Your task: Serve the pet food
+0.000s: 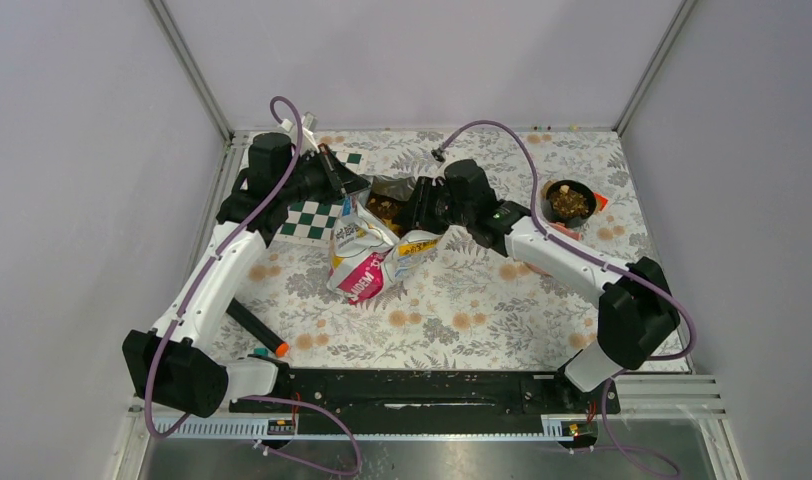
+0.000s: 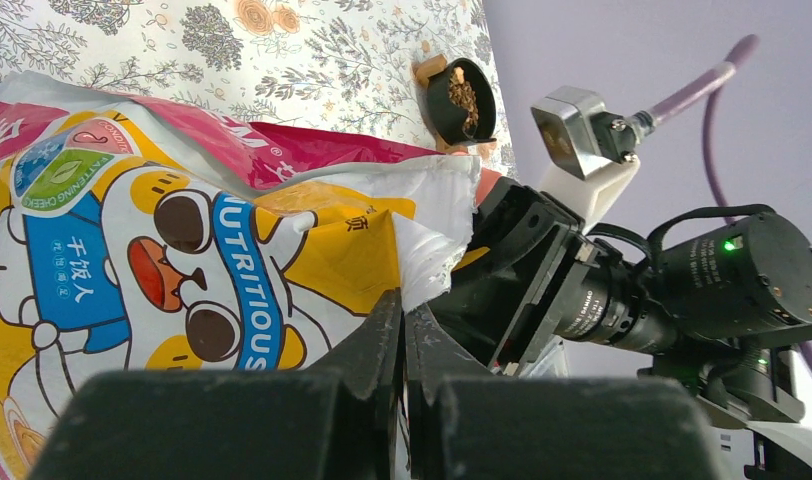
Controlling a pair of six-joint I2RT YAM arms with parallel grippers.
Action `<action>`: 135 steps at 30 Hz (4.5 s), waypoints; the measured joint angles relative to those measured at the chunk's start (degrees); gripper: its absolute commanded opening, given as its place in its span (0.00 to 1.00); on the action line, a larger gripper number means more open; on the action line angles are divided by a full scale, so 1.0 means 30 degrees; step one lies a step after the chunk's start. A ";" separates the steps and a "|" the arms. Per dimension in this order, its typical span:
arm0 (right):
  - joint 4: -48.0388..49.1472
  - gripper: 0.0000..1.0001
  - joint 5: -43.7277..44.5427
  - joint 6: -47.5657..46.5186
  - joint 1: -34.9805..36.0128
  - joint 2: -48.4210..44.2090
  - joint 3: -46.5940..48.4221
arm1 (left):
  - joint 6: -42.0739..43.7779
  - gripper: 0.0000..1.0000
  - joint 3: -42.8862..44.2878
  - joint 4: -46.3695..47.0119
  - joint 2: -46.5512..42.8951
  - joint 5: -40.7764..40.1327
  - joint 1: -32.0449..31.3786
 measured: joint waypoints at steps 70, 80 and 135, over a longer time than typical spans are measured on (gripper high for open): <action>0.6215 0.00 -0.4488 -0.1909 -0.4437 -0.7883 -0.5391 | 0.0743 0.00 0.0816 -0.1064 0.0182 -0.0313 0.0000; 0.7067 0.00 -0.3657 -0.0437 -0.4444 -0.8663 -0.6594 | 0.1027 0.00 0.1260 -0.1916 0.0182 -0.0641 0.0000; 0.9143 0.00 -0.0976 1.4236 -0.5661 -1.0826 -0.9996 | -0.0532 0.00 0.1246 -0.2579 -0.0401 -0.1625 0.0007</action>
